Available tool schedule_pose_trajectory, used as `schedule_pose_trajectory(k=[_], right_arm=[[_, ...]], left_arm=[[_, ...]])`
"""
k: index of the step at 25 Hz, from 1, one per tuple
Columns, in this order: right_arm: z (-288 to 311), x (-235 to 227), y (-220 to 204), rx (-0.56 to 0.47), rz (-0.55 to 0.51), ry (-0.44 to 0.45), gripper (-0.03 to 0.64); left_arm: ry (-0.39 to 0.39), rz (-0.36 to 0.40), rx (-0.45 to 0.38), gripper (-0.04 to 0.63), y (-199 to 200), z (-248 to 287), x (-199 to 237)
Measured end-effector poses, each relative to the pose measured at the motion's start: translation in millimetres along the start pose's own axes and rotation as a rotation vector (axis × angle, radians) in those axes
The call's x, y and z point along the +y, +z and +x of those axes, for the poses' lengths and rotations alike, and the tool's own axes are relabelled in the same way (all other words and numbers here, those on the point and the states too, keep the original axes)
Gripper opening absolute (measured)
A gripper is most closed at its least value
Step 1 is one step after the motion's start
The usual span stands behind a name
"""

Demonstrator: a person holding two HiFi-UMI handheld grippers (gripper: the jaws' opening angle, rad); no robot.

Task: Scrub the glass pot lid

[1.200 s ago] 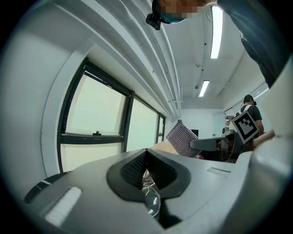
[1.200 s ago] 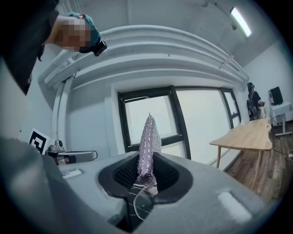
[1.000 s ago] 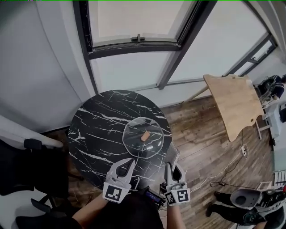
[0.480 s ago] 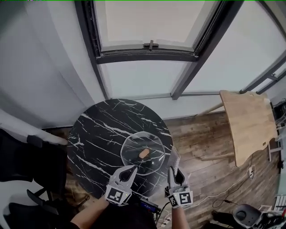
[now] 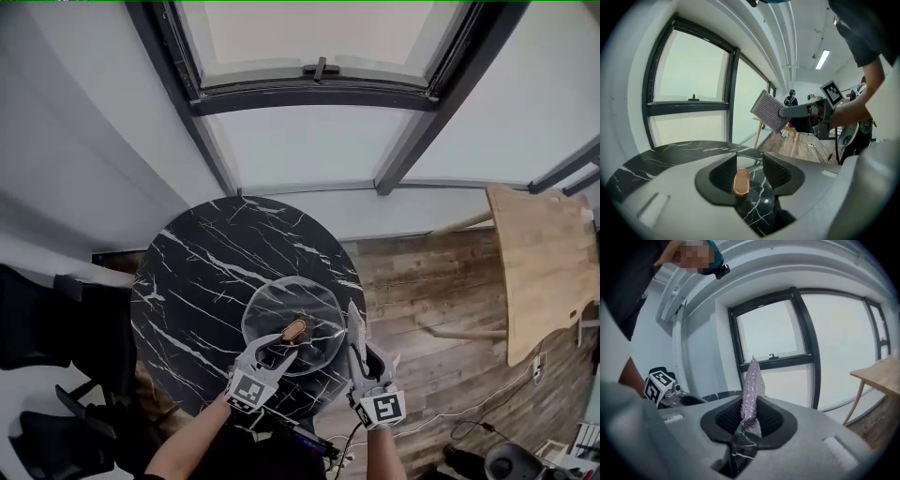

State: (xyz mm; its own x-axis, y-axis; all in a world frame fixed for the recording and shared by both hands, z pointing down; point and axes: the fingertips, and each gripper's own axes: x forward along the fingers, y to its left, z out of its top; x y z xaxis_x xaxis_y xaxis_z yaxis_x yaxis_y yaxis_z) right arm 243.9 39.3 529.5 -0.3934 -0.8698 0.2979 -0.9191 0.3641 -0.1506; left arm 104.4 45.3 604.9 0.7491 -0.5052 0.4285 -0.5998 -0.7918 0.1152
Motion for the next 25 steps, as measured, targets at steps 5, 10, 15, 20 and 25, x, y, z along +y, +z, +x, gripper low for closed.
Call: schedule_pose_trajectory(k=[5,10,15,20,25], right_arm=[[30,-14,-30,0.054,-0.029,0.087,0.075],[62,-26,-62,0.126,-0.127,0.208,0.075],[101,-36,-98,0.277,-0.257,0.333,0.077],[127,-41,-138,0.405,-0.478,0.434,0.077],[135,-28,-163,0.516,-0.731,0.55,0.078]], left_arm=[[0.027,0.017,0.113,0.196,-45,32,14],[0.017,0.037,0.221,0.203,-84,54,19],[-0.027,0.011,0.274,0.183,-93,63,19],[-0.052,0.007,0.258,0.181,-94,62,17],[-0.086,-0.033,0.267,0.181,-95,64,17]])
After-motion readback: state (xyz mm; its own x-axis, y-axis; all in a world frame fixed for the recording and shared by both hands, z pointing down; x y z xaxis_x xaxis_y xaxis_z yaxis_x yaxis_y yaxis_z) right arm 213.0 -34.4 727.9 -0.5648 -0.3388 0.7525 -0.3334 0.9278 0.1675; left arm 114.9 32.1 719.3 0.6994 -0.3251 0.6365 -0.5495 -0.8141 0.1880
